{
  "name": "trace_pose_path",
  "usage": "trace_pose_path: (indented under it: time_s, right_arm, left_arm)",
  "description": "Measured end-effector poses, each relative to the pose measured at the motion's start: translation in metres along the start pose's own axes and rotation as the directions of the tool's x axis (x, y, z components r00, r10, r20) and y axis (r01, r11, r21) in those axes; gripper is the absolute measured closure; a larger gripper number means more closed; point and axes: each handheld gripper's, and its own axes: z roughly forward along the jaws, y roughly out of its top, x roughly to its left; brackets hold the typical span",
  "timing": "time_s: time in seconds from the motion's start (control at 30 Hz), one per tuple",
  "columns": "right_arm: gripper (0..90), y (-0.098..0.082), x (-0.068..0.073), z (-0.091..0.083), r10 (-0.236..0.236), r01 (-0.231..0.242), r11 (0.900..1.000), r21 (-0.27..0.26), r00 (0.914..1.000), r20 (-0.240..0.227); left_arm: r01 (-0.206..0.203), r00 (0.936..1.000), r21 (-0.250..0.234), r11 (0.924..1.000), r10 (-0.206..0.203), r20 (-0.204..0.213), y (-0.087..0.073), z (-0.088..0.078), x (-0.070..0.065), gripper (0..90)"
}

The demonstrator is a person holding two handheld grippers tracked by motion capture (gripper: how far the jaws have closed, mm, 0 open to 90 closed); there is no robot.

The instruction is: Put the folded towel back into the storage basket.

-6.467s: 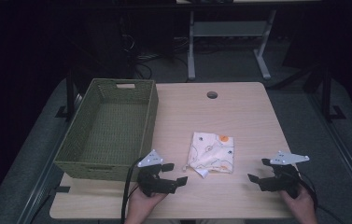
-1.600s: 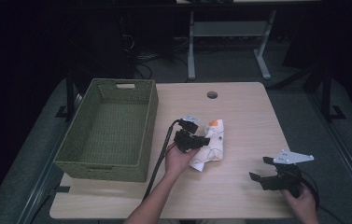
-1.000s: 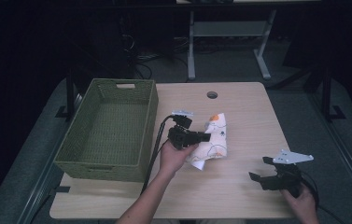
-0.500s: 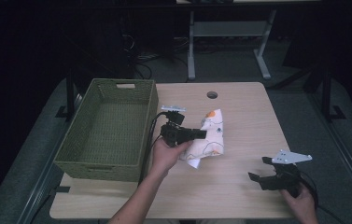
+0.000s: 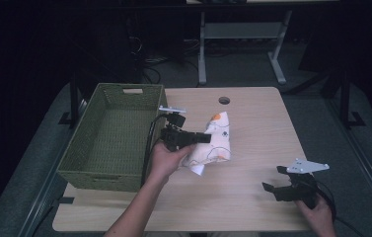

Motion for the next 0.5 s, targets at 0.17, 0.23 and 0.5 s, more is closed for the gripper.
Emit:
trace_pose_path:
  time_s: [0.17,0.23,0.5]
  right_arm:
    - [13.9,0.000,0.000,0.000,0.001,-0.001,1.000,-0.001,1.0000,0.001]
    - [13.9,0.000,0.000,0.000,0.002,-0.002,1.000,0.000,1.0000,0.002]
    - [13.9,0.000,0.000,0.000,0.001,-0.001,1.000,0.003,1.0000,0.004]
  left_arm:
    - [0.005,1.0000,-0.008,1.0000,-0.005,0.006,0.005,-0.010,0.001,81.0]
    - [0.015,0.9997,-0.013,0.9998,-0.015,0.019,0.006,-0.013,0.002,81.1]
    - [0.035,0.9991,-0.014,0.9993,-0.034,0.024,0.008,-0.026,0.010,81.0]
